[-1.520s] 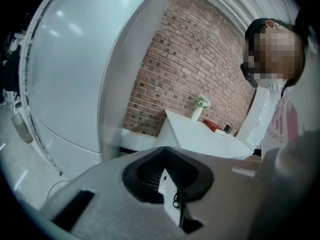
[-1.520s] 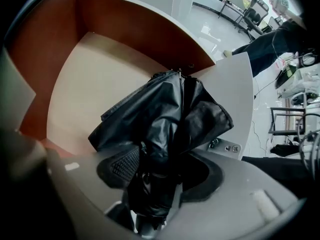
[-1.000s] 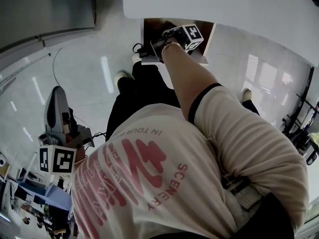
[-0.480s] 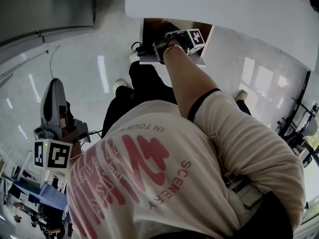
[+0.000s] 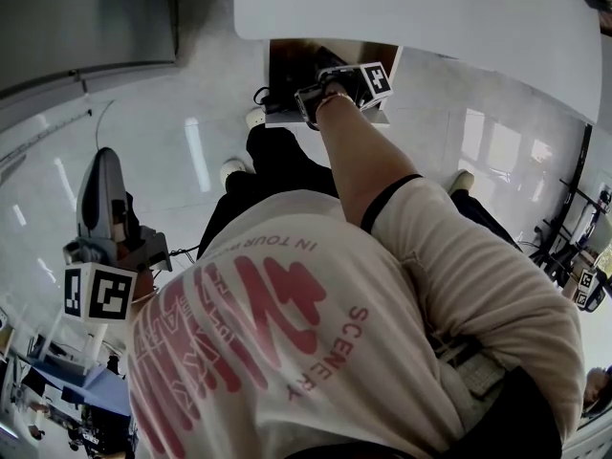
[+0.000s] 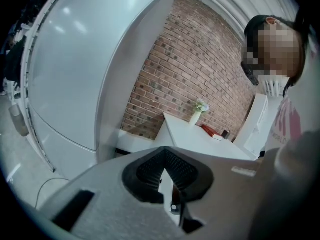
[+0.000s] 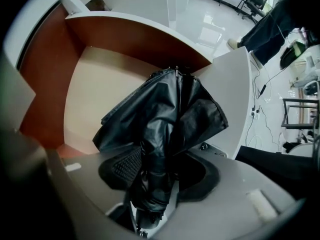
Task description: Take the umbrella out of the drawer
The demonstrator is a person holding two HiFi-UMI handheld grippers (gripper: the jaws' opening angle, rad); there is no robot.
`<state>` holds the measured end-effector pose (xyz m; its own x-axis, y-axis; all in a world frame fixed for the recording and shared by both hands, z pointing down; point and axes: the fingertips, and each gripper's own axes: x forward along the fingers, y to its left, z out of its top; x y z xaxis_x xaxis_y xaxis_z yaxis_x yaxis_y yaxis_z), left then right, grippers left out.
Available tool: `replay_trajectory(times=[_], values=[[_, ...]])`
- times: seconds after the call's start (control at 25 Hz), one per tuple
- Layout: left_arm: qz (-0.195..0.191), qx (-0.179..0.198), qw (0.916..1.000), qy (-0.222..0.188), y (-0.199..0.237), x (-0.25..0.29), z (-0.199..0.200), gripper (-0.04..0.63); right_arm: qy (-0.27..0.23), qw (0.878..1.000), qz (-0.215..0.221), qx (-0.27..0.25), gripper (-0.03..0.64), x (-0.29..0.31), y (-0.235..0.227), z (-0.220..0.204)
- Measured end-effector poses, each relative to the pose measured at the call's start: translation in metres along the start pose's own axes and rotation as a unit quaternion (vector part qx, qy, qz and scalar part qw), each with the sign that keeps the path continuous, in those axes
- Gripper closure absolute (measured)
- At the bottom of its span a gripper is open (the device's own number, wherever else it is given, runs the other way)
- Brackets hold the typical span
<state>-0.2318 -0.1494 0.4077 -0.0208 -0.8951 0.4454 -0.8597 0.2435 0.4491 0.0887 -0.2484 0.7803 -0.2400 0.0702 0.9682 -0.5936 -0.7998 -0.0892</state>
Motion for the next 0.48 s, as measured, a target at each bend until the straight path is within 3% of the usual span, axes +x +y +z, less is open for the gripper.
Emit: replay_trajectory(times=[0.48], values=[[-0.002, -0.01, 0.9999, -0.008, 0.011, -0.006, -0.007, 0.592, -0.014, 0.999, 0.022, -0.046, 0.399, -0.002, -0.003, 0.008]])
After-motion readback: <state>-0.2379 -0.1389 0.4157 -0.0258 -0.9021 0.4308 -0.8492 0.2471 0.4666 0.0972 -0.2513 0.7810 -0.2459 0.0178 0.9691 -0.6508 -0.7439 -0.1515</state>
